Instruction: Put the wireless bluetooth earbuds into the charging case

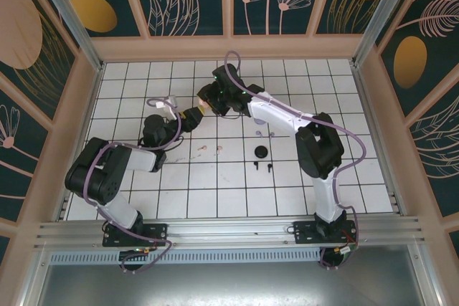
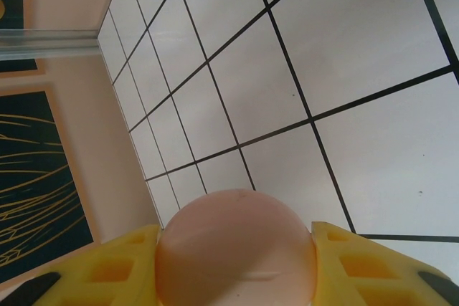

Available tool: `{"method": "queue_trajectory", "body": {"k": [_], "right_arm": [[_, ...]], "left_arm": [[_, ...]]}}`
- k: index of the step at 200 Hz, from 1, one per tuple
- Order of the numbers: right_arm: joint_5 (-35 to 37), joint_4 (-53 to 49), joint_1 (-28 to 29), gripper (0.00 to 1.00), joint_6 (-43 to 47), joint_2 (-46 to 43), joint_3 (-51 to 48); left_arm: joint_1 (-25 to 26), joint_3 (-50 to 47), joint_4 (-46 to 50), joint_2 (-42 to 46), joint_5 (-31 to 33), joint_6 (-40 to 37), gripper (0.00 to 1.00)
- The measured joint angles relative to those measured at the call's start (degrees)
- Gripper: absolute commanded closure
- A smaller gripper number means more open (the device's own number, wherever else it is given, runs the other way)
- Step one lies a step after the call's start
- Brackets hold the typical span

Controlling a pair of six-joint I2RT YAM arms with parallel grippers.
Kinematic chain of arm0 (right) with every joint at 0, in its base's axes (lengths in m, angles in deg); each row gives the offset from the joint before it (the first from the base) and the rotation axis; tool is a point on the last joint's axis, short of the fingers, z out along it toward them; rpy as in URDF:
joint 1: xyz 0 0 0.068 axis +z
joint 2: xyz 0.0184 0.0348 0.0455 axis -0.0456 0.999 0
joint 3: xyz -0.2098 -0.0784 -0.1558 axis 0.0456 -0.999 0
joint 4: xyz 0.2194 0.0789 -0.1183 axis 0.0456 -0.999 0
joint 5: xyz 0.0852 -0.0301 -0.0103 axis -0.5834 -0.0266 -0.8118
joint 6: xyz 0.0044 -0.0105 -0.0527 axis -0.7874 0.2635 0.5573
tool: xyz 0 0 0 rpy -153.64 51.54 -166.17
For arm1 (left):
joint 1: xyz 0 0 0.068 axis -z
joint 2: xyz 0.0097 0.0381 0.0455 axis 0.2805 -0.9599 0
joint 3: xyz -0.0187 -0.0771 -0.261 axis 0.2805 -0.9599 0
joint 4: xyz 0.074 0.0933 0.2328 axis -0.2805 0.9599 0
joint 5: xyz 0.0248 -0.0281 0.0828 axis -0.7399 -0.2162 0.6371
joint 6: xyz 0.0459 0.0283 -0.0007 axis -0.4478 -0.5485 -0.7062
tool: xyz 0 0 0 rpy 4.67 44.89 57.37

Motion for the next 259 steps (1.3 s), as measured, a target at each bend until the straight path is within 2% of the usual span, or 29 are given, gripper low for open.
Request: {"method": "queue_trajectory", "body": {"k": [57,129,153,224,259], "right_arm": [[-0.1,0.0,0.7,0.68,-0.5,0.1,0.0],[-0.2,0.0,1.2,0.68,-0.8,0.1,0.0],[-0.2,0.0,1.3,0.68,-0.9,0.1,0.0],[1.1,0.0,1.2,0.68,-0.9,0.1,-0.1],[1.3,0.4,1.2,0.68,-1.0,0.1,-0.3]], "left_arm": [[0.6,2.3,-1.2,-3.5,0.7,0.2,0.46],[0.7,2.8,-2.8,-5.0,1.3,0.6,0.58],[0.8,3.0,-3.1,-5.0,1.3,0.6,0.67],[1.1,3.9,-3.8,-6.1,1.3,0.2,0.80],[1.1,3.9,-3.8,-6.1,1.3,0.2,0.92]]}}
